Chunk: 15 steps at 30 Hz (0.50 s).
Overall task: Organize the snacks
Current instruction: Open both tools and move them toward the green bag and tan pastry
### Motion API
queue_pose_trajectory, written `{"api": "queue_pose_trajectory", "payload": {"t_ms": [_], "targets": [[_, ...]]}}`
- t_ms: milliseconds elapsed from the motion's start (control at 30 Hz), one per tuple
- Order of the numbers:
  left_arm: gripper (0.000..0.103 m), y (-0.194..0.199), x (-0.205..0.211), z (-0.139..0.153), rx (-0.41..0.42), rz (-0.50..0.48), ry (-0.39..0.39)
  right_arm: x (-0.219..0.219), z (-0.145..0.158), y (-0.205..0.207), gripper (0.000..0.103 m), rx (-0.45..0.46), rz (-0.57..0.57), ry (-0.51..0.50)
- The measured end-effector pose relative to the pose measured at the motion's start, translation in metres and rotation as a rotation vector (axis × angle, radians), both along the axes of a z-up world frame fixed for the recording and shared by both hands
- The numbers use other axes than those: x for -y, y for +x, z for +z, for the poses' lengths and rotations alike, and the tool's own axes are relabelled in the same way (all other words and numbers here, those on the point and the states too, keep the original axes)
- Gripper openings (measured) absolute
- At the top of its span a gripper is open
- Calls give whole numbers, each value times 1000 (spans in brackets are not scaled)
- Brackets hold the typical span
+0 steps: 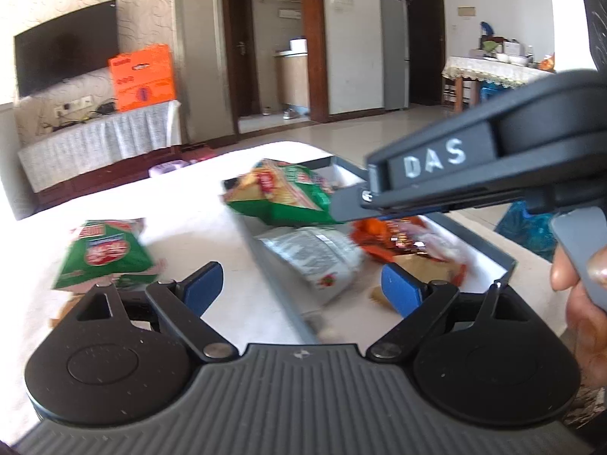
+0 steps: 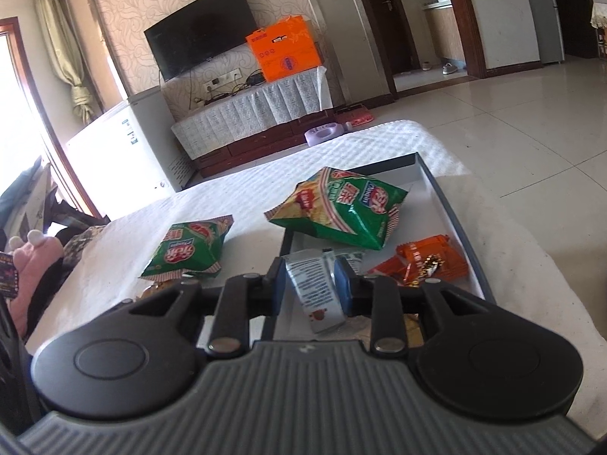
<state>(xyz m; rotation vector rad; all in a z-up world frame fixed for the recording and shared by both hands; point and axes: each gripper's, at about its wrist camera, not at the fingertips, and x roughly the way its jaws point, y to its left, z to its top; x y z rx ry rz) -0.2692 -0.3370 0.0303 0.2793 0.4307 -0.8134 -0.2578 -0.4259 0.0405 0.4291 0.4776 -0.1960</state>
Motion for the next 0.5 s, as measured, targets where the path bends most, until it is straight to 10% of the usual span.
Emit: {"api": "queue_pose_trajectory", "payload": {"t_ms": [500], "targets": [[95,19,-63,11,12,182,-22,-38,0,23,39,-9,118,-38]]}}
